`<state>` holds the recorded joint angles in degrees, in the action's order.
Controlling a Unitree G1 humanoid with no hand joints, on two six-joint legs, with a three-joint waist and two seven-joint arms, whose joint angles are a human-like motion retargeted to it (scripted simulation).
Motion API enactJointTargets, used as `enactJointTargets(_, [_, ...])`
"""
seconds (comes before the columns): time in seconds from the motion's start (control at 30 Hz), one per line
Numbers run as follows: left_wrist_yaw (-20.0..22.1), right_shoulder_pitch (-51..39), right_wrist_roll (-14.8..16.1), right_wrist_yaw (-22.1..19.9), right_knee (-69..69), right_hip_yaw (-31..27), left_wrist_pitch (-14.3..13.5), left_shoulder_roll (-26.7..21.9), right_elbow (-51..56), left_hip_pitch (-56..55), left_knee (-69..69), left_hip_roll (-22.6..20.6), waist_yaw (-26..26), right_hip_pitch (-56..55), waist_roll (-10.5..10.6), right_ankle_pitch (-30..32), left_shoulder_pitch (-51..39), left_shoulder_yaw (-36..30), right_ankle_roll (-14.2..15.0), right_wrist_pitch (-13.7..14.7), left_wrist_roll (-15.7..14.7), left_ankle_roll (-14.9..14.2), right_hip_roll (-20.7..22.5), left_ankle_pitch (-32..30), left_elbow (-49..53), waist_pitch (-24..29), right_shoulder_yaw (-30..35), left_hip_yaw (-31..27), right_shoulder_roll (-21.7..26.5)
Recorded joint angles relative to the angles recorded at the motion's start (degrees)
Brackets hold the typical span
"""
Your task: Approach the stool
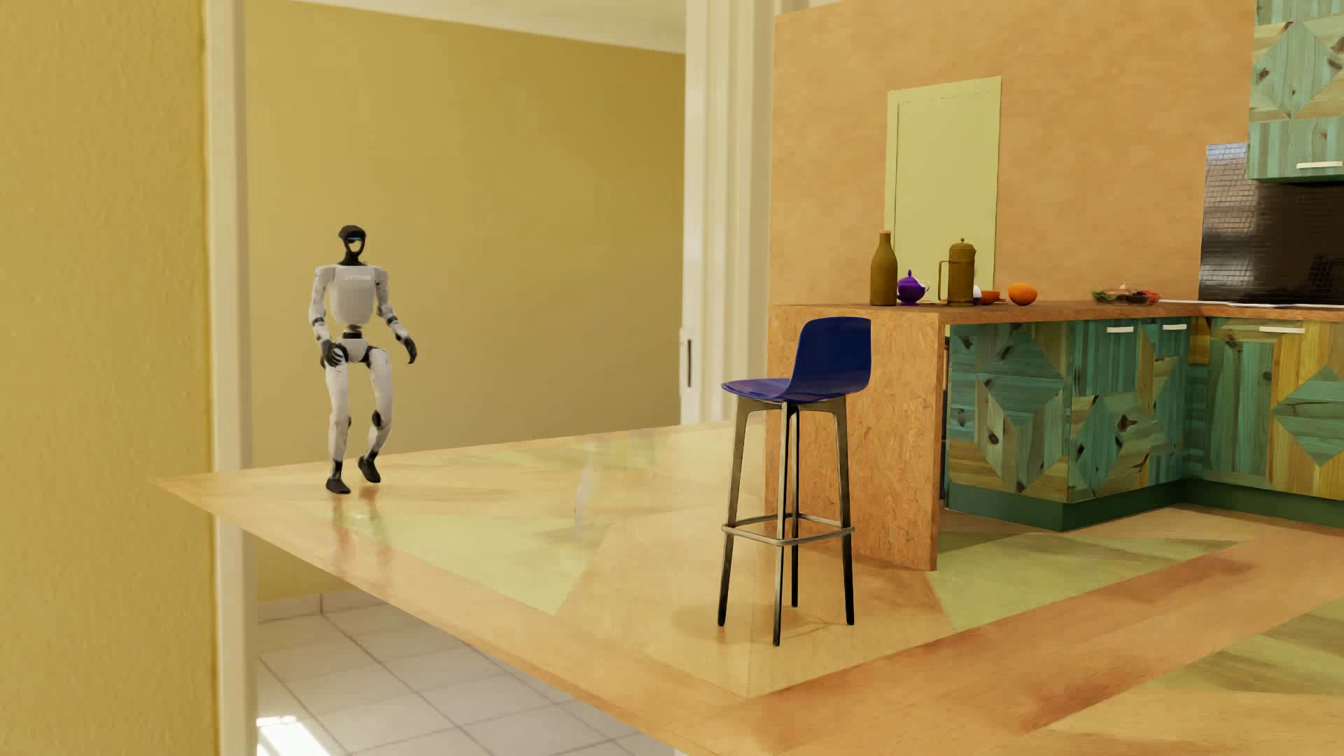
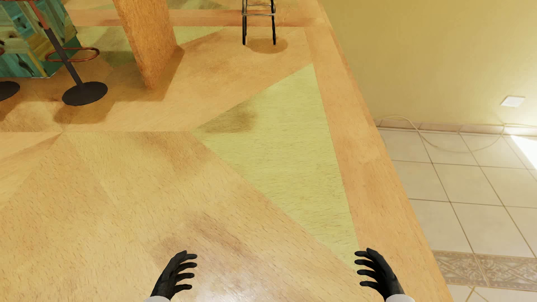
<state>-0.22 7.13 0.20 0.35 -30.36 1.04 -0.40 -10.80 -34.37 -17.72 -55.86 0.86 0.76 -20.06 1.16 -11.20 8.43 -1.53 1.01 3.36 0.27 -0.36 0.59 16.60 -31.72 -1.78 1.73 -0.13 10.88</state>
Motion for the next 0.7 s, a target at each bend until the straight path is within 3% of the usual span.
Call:
enactJointTargets(0.03, [-1.07, 1.33, 0.65, 0.12, -1.23, -0.09, 0.1, 0.79, -1.58, -1.19, 2.89, 1.12, 0.41, 0.63, -0.09, -1.4, 1.64, -0.31, -0.3, 0.87, 0.87, 1.06, 0.07, 4.98, -2.51, 0.04, -0.9, 0.51, 1.25])
enactJointTargets(0.07, [-2.53, 1.43, 1.63, -0.31, -4.51, 0.15, 1.2, 0.72, -0.2, -3.0, 11.53, 3.13, 0.12, -0.13, -0.2, -3.74, 3.41, -0.13, -0.01, 0.2, 2.2, 7.55, 0.0, 13.2, -3.69, 0.74, -0.36, -0.56, 1.03])
enactJointTargets(0.1, [-3.97, 1.34, 2.14, -1.28, -7.52, -0.02, 2.96, 0.74, -0.19, -2.92, 11.96, 4.66, 0.68, -0.68, -0.79, -7.04, 4.12, 1.23, 0.61, -1.07, 3.12, -6.31, -0.42, 9.76, -5.81, 1.02, 1.36, 0.22, 0.42])
enactJointTargets(0.13, [-4.82, 1.1, 1.96, -2.34, -9.62, -0.07, 5.1, 0.46, -0.3, -2.4, 12.04, 4.54, 1.11, -0.82, -1.44, -9.24, 3.78, 0.29, 1.48, -3.05, 3.32, -1.81, -1.01, 7.91, -7.38, 1.25, 1.87, 1.11, -0.59])
enactJointTargets(0.2, [-4.38, 1.46, 0.1, -3.51, -12.99, -1.15, 8.03, -0.04, 0.24, -0.81, 12.08, 2.68, 0.07, -0.98, -4.49, -12.36, 3.73, -0.99, 2.03, -5.89, 1.77, -1.44, -1.88, 10.16, -6.48, 1.97, 2.07, 1.17, -2.3])
enactJointTargets(0.27, [-1.09, 3.28, -1.45, -3.04, -15.2, -1.01, 6.56, -0.25, -0.22, 1.27, 12.22, 1.96, -2.12, -2.73, -6.94, -13.86, 2.02, -2.14, 0.96, -5.21, -1.97, -1.73, -2.75, 12.87, -5.64, 2.57, -0.68, 1.51, -3.32])
enactJointTargets(0.3, [0.4, 4.88, -1.44, -2.69, -16.03, -0.8, 4.76, -0.18, -1.61, 2.39, 11.29, 2.16, -2.14, -1.61, -6.87, -15.74, -0.21, -2.76, 0.54, -4.21, -3.89, -2.04, -2.56, 14.29, -4.54, 3.49, -0.9, 1.19, -2.25])
enactJointTargets(0.37, [3.44, 6.62, -0.12, -2.9, -16.75, -0.84, 0.53, 3.23, -2.55, -0.38, 1.41, 1.25, -2.12, 0.7, -6.01, -18.88, -3.0, -3.14, 0.66, -4.03, -6.27, -1.37, -3.07, 10.95, -2.79, 5.5, -2.58, 0.06, 0.31])
enactJointTargets(0.4, [3.71, 6.12, 1.24, -3.83, -13.93, -0.95, -0.61, 3.92, -3.25, -3.93, -5.56, 1.09, -1.37, 3.04, -3.91, -18.72, -2.55, -4.06, 0.74, -3.96, -6.97, 3.13, -2.46, 4.23, -3.86, 5.82, -2.98, -0.76, 1.77])
enactJointTargets(0.43, [2.6, 5.07, 2.59, -5.01, -11.21, -1.25, -0.57, 3.02, -2.66, -6.98, -7.72, 1.45, -0.19, 5.42, -2.19, -18.67, -1.7, -3.6, 0.85, -3.85, -7.32, 7.72, -2.31, 0.87, -4.75, 5.99, -3.22, -0.19, 1.68])
enactJointTargets(0.47, [1.19, 3.89, 3.49, -5.72, -11.2, -0.66, 0.97, 2.78, -1.32, -10.34, -5.71, 2.59, 1.93, 6.72, 0.03, -18.67, -0.3, -3.21, 1.49, -3.16, -6.61, 10.2, -2.47, 3.09, -2.24, 6.36, -2.37, 1.13, 1.75])
enactJointTargets(0.5, [0.07, 1.02, 3.15, -5.58, -22.06, -0.01, 2.27, 0.96, 0.06, -11.84, 2.48, 4.28, 2.43, 2.92, 2.05, -14.82, 1.92, -1.9, 2.59, -3.41, -4.47, 11.27, -2.46, 4.56, -1.9, 6.93, -1.0, 2.02, 0.12])
enactJointTargets(0.53, [-0.14, -3.0, 2.18, -4.89, -34.43, -0.29, 2.98, -1.11, -0.8, -9.63, 7.01, 5.3, 2.32, -2.21, 3.24, -6.33, 3.87, -1.96, 3.78, -4.5, -2.13, -2.58, -2.54, 6.5, -6.16, 7.28, 0.73, 1.53, -1.58])
enactJointTargets(0.57, [0.53, -3.77, 1.14, -3.6, -39.52, -0.89, 4.45, -2.61, -1.02, -7.92, 7.0, 4.72, 2.03, -6.49, 2.96, -1.18, 4.56, -3.22, 4.95, -5.27, -0.62, -2.35, -3.0, 8.15, -9.44, 6.57, 0.63, 1.83, -3.15])
enactJointTargets(0.63, [3.92, -0.27, 0.02, -0.56, -26.15, -2.24, 7.91, 0.87, -1.09, -2.95, 8.86, 3.06, 0.06, -11.41, -0.09, -9.52, 3.71, -2.7, 6.67, -4.2, -1.14, -2.66, -3.92, 10.11, -4.25, 6.43, -0.01, 2.24, -3.19])
enactJointTargets(0.67, [5.23, -0.46, -0.29, 0.81, -18.44, -2.56, 8.05, 4.17, -2.91, -3.37, 3.39, 2.25, -1.55, -12.84, -1.73, -4.55, 2.57, -1.23, 6.36, -3.05, -1.77, -1.48, -4.59, 10.25, -0.61, 6.91, -0.34, 1.71, -1.31])
enactJointTargets(0.7, [4.75, 0.04, -0.52, 1.23, -18.71, -2.31, 6.36, 4.04, -3.56, -7.0, -5.55, 2.1, -0.31, -11.18, -1.51, -6.07, 1.63, -3.66, 0.61, -2.12, -2.42, 0.53, -3.93, 4.34, -1.72, 6.45, -1.53, 0.46, 1.55])
